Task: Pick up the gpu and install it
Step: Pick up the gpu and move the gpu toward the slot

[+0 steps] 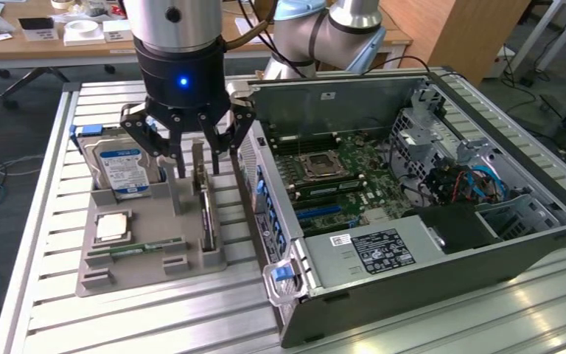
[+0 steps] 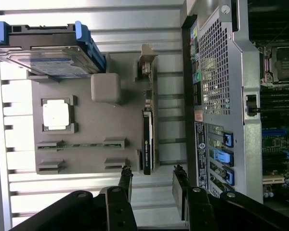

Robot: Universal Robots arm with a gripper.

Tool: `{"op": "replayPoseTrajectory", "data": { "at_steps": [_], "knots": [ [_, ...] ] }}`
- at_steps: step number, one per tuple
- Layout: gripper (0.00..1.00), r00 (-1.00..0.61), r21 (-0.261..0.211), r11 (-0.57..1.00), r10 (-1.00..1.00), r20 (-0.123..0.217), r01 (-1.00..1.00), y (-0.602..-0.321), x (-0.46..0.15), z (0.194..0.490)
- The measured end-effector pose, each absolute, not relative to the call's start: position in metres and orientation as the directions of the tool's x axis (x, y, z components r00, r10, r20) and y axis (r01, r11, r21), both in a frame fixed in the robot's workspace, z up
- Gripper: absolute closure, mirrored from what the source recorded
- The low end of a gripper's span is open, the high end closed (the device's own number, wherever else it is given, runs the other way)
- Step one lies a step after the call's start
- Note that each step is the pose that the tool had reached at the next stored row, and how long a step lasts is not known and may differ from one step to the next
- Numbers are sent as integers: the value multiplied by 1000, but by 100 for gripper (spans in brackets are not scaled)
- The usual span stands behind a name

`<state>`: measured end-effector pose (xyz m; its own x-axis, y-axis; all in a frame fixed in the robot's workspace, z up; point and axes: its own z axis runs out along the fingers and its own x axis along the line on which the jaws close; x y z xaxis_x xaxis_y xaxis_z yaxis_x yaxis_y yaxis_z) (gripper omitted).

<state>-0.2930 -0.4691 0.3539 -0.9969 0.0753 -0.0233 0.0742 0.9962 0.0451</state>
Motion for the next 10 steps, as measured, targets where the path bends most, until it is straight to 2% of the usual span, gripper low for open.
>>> {"op": "replayPoseTrajectory", "data": {
  "at_steps": [10],
  "knots": [
    [53, -997, 45, 996, 75, -23, 74, -469, -293, 349]
  ]
}}
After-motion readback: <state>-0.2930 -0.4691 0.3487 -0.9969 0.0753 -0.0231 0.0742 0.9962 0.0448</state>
